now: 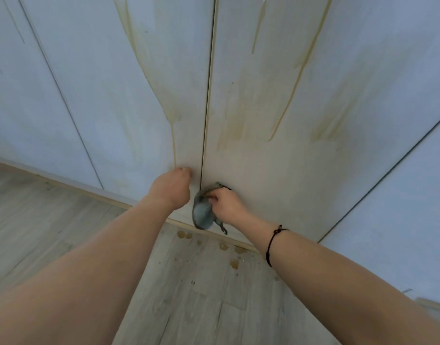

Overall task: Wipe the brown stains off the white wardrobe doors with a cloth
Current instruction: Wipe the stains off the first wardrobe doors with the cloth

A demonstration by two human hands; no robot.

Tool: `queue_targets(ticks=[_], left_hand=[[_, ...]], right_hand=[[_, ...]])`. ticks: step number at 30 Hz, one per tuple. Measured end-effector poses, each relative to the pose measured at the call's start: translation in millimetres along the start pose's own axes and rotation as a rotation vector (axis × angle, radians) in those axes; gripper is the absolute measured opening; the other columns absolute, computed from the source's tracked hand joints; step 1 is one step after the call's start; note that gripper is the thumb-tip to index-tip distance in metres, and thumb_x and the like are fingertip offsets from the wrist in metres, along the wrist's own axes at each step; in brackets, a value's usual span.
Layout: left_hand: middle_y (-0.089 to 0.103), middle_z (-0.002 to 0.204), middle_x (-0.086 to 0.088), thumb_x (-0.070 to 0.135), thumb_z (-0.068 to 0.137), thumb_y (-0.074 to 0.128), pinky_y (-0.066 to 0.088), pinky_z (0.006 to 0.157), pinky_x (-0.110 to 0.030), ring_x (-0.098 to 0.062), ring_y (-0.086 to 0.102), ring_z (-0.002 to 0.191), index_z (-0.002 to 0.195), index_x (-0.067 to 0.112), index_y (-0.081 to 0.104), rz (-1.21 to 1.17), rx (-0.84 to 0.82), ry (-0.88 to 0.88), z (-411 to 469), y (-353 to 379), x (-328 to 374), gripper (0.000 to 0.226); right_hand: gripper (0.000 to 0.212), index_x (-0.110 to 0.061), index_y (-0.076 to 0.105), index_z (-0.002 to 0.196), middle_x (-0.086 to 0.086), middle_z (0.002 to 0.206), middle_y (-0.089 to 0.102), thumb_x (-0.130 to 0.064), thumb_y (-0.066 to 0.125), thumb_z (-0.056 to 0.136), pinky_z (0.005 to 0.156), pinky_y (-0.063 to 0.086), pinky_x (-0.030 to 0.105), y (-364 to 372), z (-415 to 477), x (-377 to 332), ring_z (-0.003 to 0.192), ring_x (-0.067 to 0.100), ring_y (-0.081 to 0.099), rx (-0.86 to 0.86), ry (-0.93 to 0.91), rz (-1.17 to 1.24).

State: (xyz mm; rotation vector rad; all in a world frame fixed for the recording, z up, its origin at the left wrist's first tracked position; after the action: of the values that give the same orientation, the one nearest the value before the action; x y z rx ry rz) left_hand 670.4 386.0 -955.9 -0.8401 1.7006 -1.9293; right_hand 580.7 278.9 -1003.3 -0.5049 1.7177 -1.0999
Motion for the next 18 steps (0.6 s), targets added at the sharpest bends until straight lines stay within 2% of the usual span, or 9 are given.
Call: queue_targets(ticks=[2,4,6,8,11,13,14,16,18], left_hand=[[0.062,0.117,-0.014,0.011,0.089,0.049,0.05,0.084,-0.041,-0.035,0.061,0.105,0.112,0.009,0.054,-0.059,0.038,0.008,2,-15,2,0.023],[0.063,0.111,-0.012,0.012,0.089,0.051,0.051,0.08,-0.041,-0.035,0.062,0.099,0.105,0.011,0.055,-0.105,0.102,0.015,3,-36,3,0.017],[0.064,0.104,-0.011,0.009,0.086,0.053,0.05,0.072,-0.039,-0.034,0.062,0.093,0.103,0.01,0.058,-0.13,0.171,0.045,1,-56,7,0.018],[0.058,0.091,-0.01,0.006,0.084,0.051,0.04,0.064,-0.035,-0.036,0.059,0.085,0.095,0.012,0.054,-0.158,0.266,0.05,-2,-80,8,0.013],[0.055,0.091,-0.005,0.008,0.086,0.049,0.039,0.066,-0.035,-0.032,0.056,0.082,0.095,0.016,0.049,-0.245,0.406,0.014,-9,-120,6,0.012],[0.06,0.115,-0.009,0.006,0.087,0.049,0.048,0.079,-0.04,-0.032,0.06,0.098,0.116,0.011,0.055,-0.269,0.451,-0.012,-16,-135,5,0.03],[0.058,0.125,-0.01,0.005,0.089,0.048,0.049,0.086,-0.041,-0.032,0.06,0.105,0.127,0.009,0.052,-0.273,0.452,-0.02,-20,-140,7,0.039],[0.049,0.137,-0.012,0.004,0.089,0.048,0.05,0.088,-0.045,-0.034,0.059,0.109,0.14,0.009,0.042,-0.291,0.451,-0.012,-26,-151,16,0.052],[0.04,0.143,-0.013,0.004,0.087,0.053,0.051,0.085,-0.047,-0.036,0.058,0.109,0.148,0.009,0.032,-0.297,0.497,0.024,-28,-165,28,0.065]], right_hand=[[0.029,-0.02,0.072,0.118,0.006,0.12,0.07,-0.016,0.05,0.101,0.088,0.053,0.033,-17,0,-3,0.108,0.028,0.064,0.045,0.029,0.04],[0.024,-0.018,0.072,0.11,0.004,0.11,0.072,-0.016,0.05,0.101,0.083,0.051,0.031,-65,5,-44,0.1,0.025,0.065,0.236,-0.069,0.206],[0.02,-0.024,0.066,0.099,-0.015,0.095,0.068,-0.016,0.047,0.101,0.079,0.054,0.034,-127,2,-90,0.09,0.014,0.063,0.448,-0.215,0.42],[0.021,-0.033,0.059,0.091,-0.029,0.083,0.061,-0.018,0.046,0.099,0.072,0.056,0.034,-176,-3,-117,0.082,0.002,0.06,0.569,-0.322,0.541],[0.028,-0.024,0.067,0.103,-0.02,0.096,0.068,-0.005,0.05,0.093,0.076,0.05,0.026,-170,-1,-117,0.089,0.008,0.063,0.439,-0.32,0.316],[0.033,-0.01,0.07,0.114,0.006,0.111,0.071,0.002,0.049,0.093,0.087,0.051,0.03,-114,-1,-88,0.105,0.023,0.064,0.184,-0.173,0.152],[0.032,-0.008,0.071,0.114,0.011,0.113,0.07,0.001,0.047,0.095,0.088,0.052,0.031,-90,-5,-70,0.107,0.027,0.064,0.086,-0.086,0.149],[0.028,-0.009,0.071,0.109,0.012,0.112,0.07,-0.005,0.045,0.1,0.085,0.051,0.032,-71,-11,-56,0.104,0.028,0.064,0.061,-0.004,0.149],[0.025,-0.015,0.069,0.107,0.006,0.109,0.069,-0.012,0.045,0.101,0.076,0.046,0.028,-96,-1,-77,0.096,0.021,0.062,0.182,-0.079,0.208]])
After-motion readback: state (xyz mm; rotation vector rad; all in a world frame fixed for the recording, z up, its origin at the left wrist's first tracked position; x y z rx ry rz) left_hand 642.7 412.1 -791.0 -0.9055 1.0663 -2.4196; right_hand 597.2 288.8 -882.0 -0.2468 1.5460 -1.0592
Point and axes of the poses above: each hand's wrist, its own z-axis towards the middle knuckle, its own y-axis out of the palm, x = y × z, the point moved 8 cm from there along z, towards the middle knuckle
